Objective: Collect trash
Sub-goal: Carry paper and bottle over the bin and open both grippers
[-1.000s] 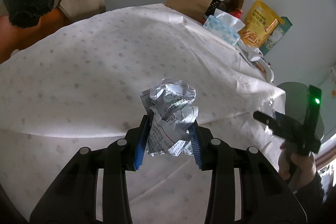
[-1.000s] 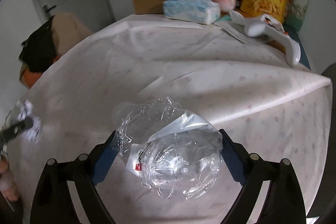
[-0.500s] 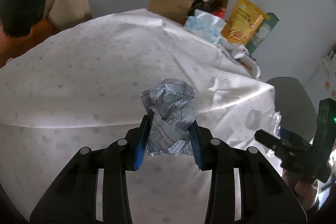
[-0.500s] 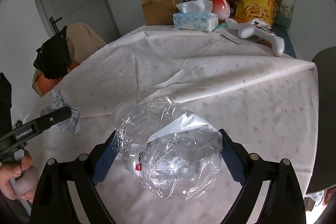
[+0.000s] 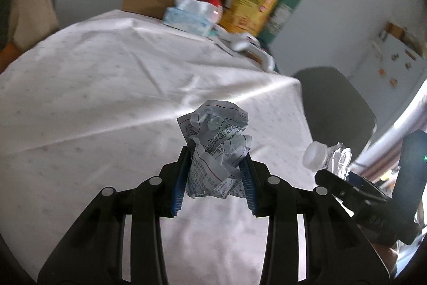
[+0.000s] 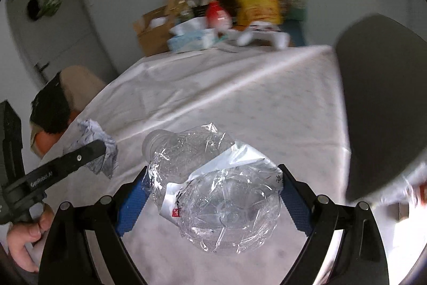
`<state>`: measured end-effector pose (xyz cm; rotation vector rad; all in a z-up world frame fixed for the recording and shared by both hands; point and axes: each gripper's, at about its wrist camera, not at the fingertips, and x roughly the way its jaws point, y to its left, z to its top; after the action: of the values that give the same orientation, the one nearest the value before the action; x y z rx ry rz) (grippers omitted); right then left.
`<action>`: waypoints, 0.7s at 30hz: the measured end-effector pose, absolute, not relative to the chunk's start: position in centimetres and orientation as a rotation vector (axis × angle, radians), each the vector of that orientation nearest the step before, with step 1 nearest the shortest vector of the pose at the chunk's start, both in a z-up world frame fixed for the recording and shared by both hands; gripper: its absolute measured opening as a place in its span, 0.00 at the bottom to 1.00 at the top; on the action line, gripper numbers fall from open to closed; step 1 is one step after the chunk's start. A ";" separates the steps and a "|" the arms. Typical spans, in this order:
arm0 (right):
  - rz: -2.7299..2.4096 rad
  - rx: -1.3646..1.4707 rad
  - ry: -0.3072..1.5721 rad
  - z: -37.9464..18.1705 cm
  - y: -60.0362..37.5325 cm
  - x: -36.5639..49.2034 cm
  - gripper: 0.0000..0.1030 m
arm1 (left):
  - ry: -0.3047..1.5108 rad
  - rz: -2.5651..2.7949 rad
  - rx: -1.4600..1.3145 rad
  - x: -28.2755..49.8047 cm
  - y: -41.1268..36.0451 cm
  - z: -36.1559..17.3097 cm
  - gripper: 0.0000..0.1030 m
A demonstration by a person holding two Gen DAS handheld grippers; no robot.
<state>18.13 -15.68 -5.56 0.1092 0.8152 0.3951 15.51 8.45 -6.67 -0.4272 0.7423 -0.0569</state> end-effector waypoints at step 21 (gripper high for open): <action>0.006 0.371 0.832 -9.7 -37.1 10.5 0.86 | 0.812 -0.336 -0.261 17.3 -8.4 -7.0 0.36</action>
<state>10.52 -37.06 -9.75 0.3713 0.8323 0.0055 17.25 -8.42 -6.98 -0.2613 0.8124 -0.3362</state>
